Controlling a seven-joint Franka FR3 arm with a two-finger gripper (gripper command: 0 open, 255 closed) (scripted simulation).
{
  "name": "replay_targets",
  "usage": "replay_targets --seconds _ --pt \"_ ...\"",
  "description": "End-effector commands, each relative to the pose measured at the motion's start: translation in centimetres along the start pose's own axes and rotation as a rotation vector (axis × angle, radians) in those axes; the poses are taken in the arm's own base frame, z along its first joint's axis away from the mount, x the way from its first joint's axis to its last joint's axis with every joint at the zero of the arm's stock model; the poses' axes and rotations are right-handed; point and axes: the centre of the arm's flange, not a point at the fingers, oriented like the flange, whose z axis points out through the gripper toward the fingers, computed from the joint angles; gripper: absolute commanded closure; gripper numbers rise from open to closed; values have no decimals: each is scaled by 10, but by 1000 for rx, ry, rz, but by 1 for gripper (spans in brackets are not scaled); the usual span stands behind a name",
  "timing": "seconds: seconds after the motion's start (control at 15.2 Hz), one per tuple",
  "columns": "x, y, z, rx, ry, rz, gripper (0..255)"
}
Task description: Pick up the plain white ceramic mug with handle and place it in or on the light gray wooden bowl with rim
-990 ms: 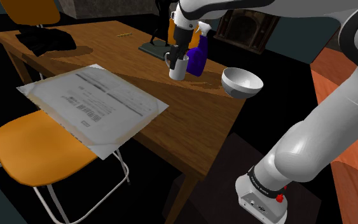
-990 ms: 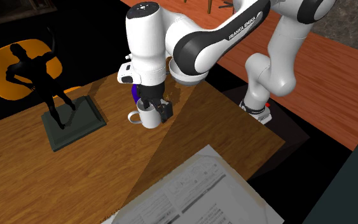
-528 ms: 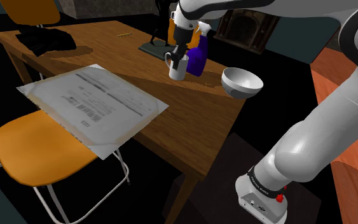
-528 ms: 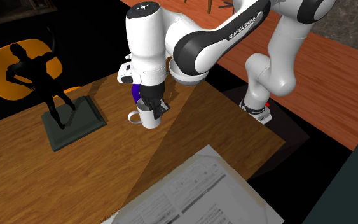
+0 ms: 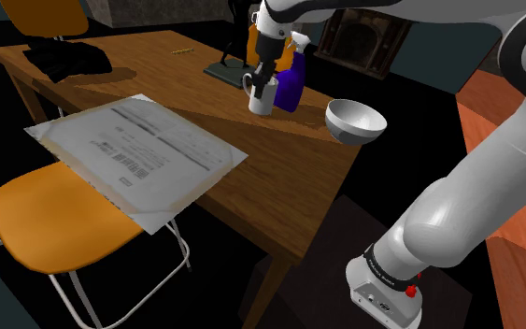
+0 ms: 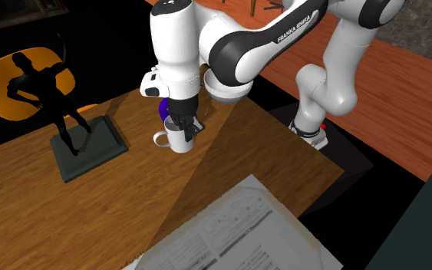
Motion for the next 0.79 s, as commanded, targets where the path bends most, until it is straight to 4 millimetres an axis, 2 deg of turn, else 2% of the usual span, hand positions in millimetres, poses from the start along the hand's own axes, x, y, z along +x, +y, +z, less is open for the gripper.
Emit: replay_targets --seconds 0.0,0.73 --pt "1 0 -10 0 0 0 255" --pt "3 0 -68 0 0 0 255"
